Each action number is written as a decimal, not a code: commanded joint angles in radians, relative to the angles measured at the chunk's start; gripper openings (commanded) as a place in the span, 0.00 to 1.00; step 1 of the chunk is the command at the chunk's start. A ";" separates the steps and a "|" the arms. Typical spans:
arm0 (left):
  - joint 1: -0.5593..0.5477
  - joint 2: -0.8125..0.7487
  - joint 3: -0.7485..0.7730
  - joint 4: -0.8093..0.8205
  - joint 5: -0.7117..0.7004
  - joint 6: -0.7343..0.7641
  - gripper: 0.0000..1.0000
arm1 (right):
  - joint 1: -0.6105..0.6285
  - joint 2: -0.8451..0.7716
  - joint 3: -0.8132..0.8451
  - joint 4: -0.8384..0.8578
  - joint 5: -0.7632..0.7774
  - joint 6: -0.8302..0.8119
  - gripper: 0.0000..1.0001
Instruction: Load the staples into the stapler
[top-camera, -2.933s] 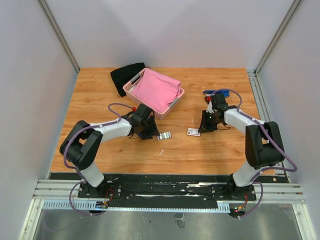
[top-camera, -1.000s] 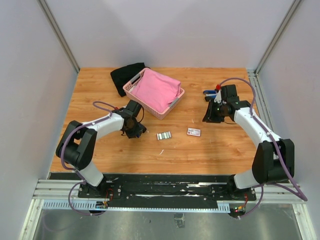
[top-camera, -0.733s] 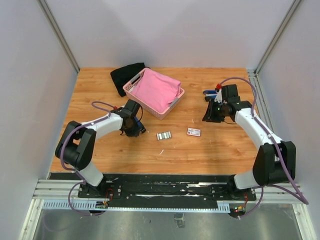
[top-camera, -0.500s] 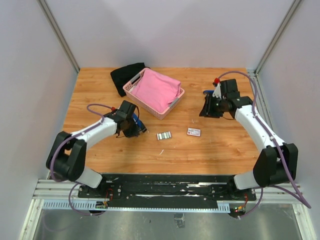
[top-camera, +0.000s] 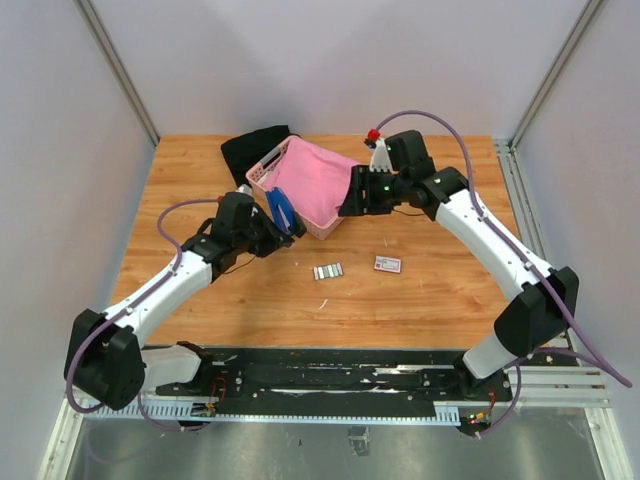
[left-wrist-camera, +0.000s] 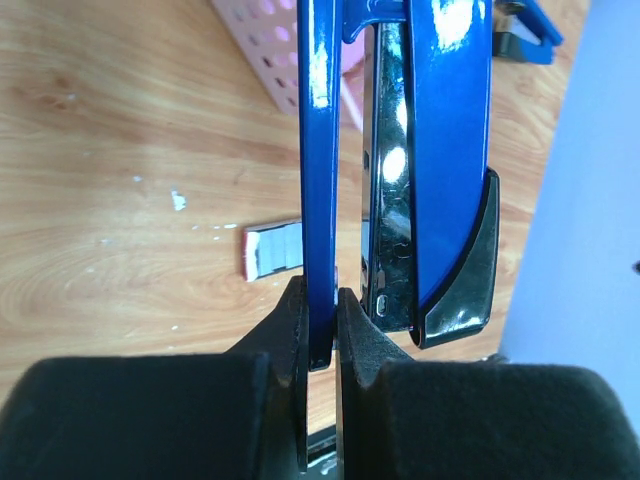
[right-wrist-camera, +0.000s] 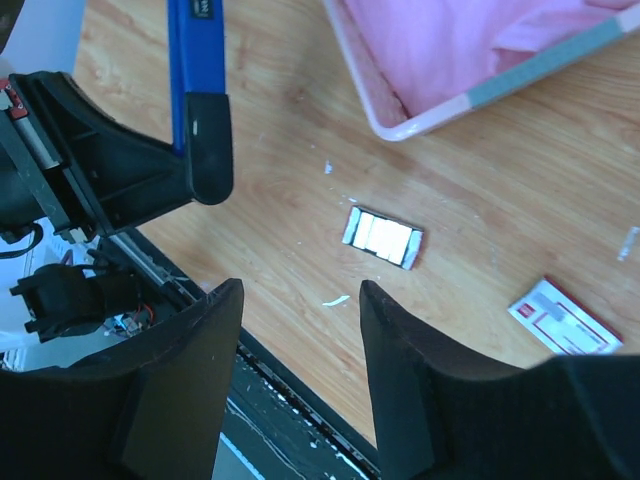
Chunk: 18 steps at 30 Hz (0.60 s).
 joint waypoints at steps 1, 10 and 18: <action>-0.034 -0.022 0.069 0.167 0.055 -0.064 0.00 | 0.056 0.027 0.065 -0.034 -0.033 0.034 0.53; -0.103 0.014 0.103 0.227 0.052 -0.121 0.00 | 0.112 0.053 0.063 -0.023 -0.032 0.020 0.57; -0.121 0.040 0.128 0.234 0.055 -0.130 0.00 | 0.154 0.083 0.106 -0.023 -0.024 -0.015 0.57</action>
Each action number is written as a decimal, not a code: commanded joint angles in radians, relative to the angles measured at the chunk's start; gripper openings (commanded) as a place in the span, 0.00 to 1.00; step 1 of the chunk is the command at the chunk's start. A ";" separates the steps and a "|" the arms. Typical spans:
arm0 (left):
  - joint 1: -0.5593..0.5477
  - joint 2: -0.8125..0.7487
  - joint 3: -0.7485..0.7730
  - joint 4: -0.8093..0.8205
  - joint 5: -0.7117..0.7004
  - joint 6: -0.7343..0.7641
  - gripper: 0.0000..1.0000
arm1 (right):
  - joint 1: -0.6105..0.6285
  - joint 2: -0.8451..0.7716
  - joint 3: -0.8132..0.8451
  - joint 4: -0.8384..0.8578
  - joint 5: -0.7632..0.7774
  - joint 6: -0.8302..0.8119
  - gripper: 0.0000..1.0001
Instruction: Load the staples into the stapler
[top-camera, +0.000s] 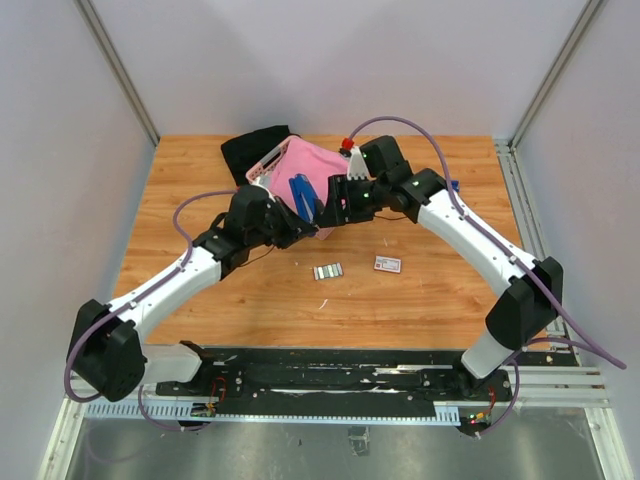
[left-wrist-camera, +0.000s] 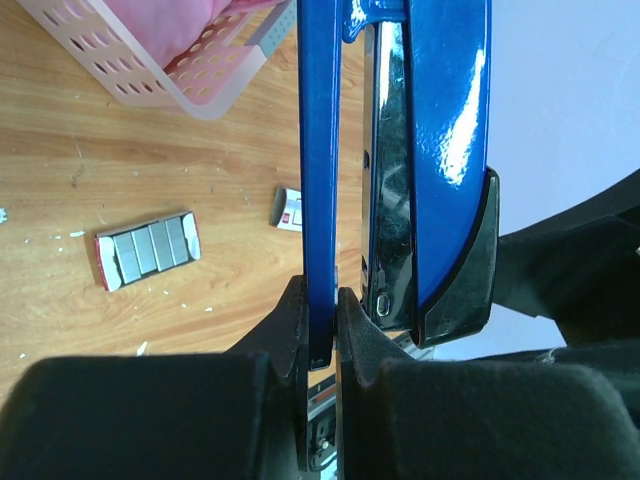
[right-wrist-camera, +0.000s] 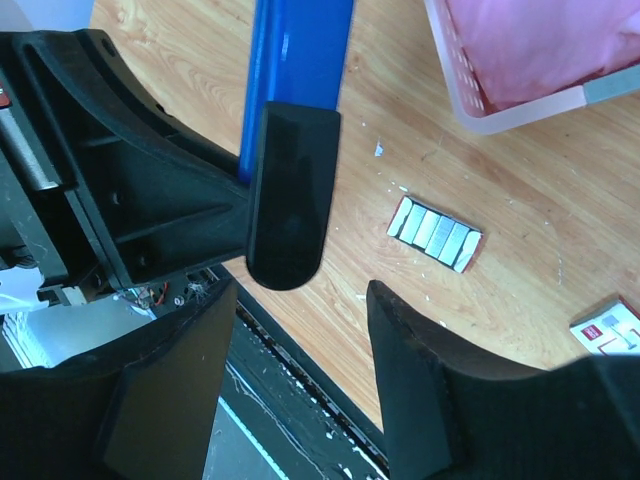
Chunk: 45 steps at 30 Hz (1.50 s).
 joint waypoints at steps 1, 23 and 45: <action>-0.010 0.001 0.053 0.102 0.017 -0.008 0.00 | 0.035 0.017 0.053 -0.012 0.004 -0.025 0.56; -0.013 0.027 0.036 0.151 0.083 0.021 0.00 | 0.035 0.105 0.111 -0.020 0.013 -0.020 0.30; 0.004 0.050 -0.053 0.068 0.252 0.395 0.00 | -0.206 -0.071 0.042 -0.195 -0.076 -0.037 0.03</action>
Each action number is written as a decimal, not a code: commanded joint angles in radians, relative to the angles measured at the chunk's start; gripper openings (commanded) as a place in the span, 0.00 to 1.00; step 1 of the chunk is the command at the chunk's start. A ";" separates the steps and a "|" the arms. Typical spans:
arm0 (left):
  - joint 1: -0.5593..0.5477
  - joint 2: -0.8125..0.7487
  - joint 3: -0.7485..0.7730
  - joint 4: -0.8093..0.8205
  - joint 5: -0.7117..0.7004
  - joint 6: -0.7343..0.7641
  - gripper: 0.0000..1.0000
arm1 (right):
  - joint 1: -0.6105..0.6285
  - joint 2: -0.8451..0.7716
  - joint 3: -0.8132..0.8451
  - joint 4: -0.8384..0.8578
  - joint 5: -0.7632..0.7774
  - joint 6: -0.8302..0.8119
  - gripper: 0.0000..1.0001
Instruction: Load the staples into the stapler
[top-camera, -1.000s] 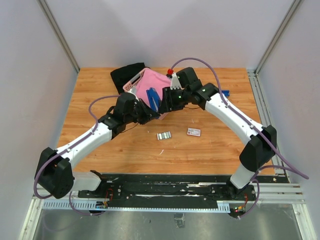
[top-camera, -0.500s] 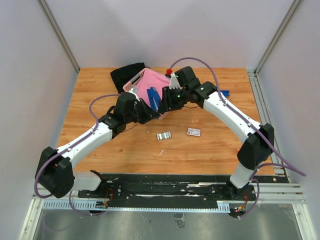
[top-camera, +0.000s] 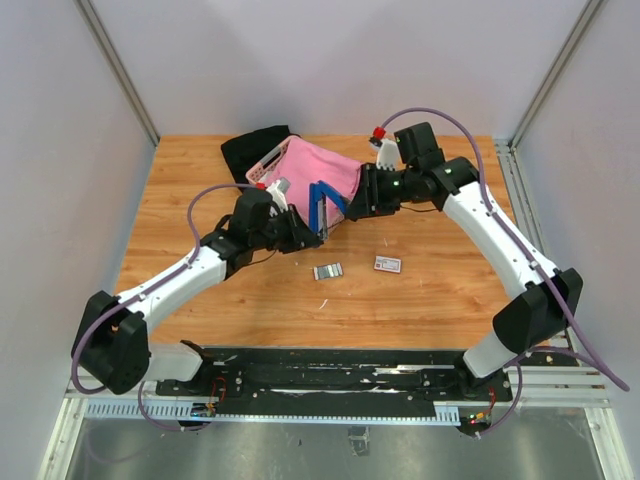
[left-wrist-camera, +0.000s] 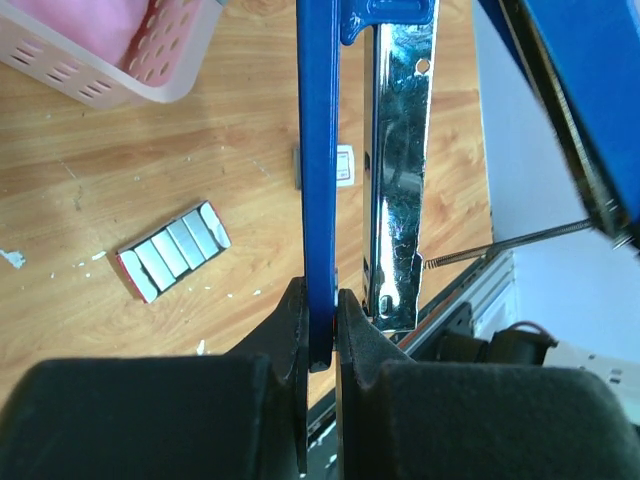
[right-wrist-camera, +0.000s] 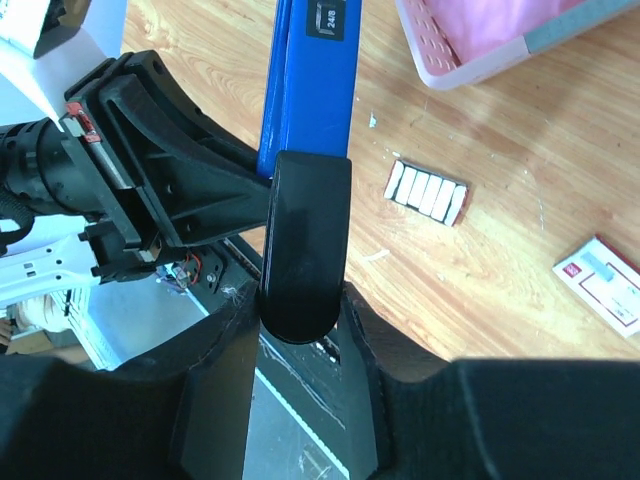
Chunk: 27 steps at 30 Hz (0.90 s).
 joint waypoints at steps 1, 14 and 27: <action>0.002 0.008 -0.034 0.013 0.113 0.143 0.00 | -0.079 -0.042 -0.012 -0.064 0.037 -0.032 0.03; -0.032 0.012 -0.038 -0.139 0.277 0.372 0.00 | -0.204 -0.002 0.017 -0.111 0.008 -0.037 0.05; -0.084 0.010 -0.056 -0.246 0.375 0.460 0.00 | -0.312 0.107 0.025 -0.114 -0.040 -0.113 0.13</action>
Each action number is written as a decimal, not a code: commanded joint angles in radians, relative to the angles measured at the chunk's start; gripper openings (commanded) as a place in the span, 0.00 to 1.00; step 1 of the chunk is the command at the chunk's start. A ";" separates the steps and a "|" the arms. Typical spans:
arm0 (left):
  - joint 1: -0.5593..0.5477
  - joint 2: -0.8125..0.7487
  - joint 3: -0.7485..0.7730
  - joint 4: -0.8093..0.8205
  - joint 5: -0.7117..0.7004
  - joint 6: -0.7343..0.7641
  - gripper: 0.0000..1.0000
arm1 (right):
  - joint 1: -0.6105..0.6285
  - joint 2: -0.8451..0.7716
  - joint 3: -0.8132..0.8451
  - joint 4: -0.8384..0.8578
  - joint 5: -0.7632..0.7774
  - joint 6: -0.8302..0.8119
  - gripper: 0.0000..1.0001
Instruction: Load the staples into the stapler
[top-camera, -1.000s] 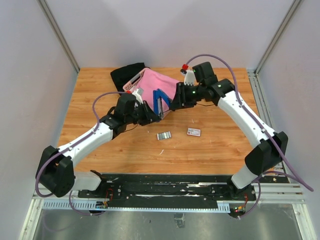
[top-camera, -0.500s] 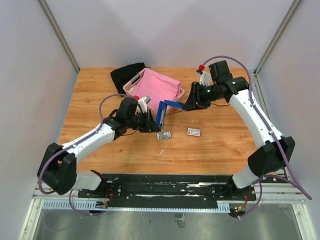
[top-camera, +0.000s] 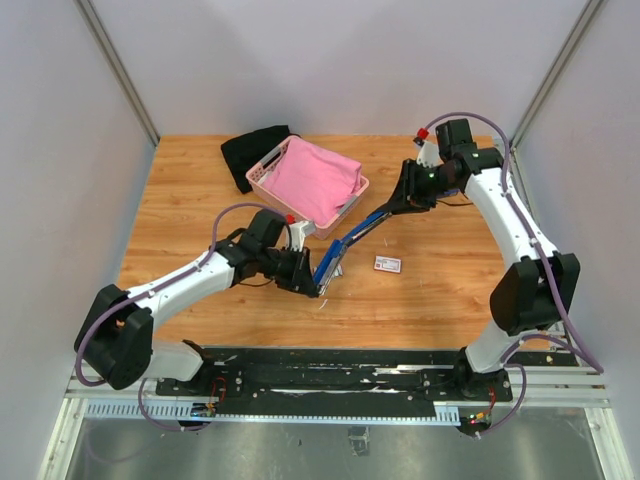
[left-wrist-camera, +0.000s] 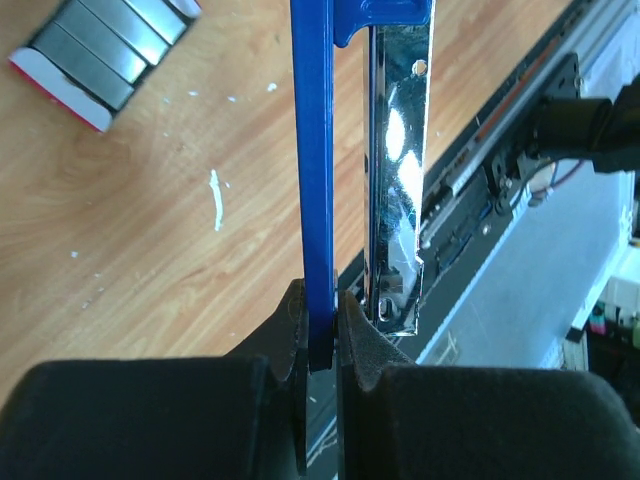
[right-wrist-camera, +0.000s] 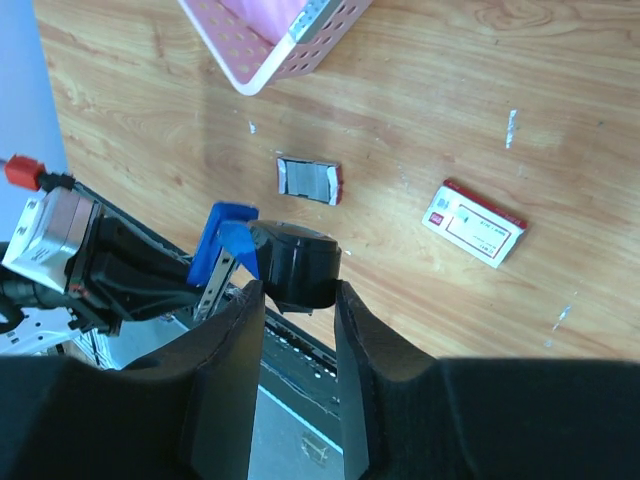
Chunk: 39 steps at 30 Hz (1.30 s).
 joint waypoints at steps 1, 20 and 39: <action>-0.023 -0.019 0.011 0.010 0.132 0.081 0.00 | -0.037 0.055 0.033 0.022 -0.005 -0.065 0.15; -0.018 0.012 0.029 0.178 0.315 -0.119 0.00 | -0.107 0.161 0.019 0.123 -0.006 -0.007 0.61; 0.016 0.071 0.171 0.374 0.117 -0.365 0.00 | -0.147 -0.026 -0.003 0.149 -0.037 0.193 0.61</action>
